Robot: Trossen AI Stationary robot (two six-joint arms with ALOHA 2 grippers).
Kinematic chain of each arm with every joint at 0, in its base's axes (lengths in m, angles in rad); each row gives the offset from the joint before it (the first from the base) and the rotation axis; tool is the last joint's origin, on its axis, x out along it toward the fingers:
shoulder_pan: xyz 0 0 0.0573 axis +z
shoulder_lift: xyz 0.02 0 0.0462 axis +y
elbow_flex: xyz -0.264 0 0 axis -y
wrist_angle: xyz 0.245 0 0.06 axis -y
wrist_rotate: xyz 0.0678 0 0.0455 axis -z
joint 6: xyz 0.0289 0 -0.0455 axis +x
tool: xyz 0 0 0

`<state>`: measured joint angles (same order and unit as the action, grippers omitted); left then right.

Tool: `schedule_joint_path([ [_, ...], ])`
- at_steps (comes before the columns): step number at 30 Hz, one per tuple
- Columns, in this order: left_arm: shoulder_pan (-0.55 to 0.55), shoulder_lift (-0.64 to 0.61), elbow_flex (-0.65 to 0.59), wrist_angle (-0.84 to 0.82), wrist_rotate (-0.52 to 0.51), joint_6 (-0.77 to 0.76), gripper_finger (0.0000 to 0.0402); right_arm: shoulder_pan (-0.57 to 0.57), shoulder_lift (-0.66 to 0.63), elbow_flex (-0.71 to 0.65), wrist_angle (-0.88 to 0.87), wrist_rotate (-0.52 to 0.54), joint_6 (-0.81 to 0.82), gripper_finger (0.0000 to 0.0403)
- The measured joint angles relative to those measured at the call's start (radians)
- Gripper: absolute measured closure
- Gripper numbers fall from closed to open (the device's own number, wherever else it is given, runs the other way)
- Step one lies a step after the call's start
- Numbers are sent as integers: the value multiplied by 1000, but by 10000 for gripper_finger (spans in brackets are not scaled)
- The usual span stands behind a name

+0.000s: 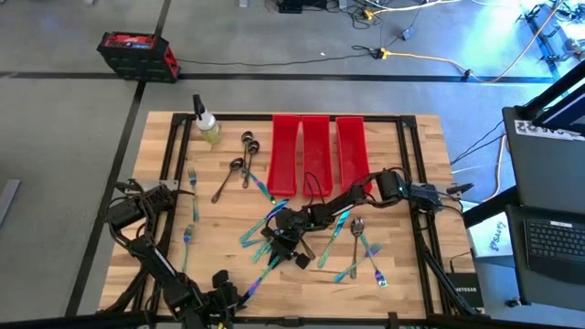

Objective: Sort silverware
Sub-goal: Put the blue knife into the right red silverware bin

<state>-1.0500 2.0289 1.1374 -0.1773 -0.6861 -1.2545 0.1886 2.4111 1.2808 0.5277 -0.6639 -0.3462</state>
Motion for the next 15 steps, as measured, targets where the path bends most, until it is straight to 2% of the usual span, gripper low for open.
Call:
schedule_joint_path([
  [15, 4, -33, 9, 5, -30, 67, 335, 1, -20, -1, -12, 19, 24, 363],
])
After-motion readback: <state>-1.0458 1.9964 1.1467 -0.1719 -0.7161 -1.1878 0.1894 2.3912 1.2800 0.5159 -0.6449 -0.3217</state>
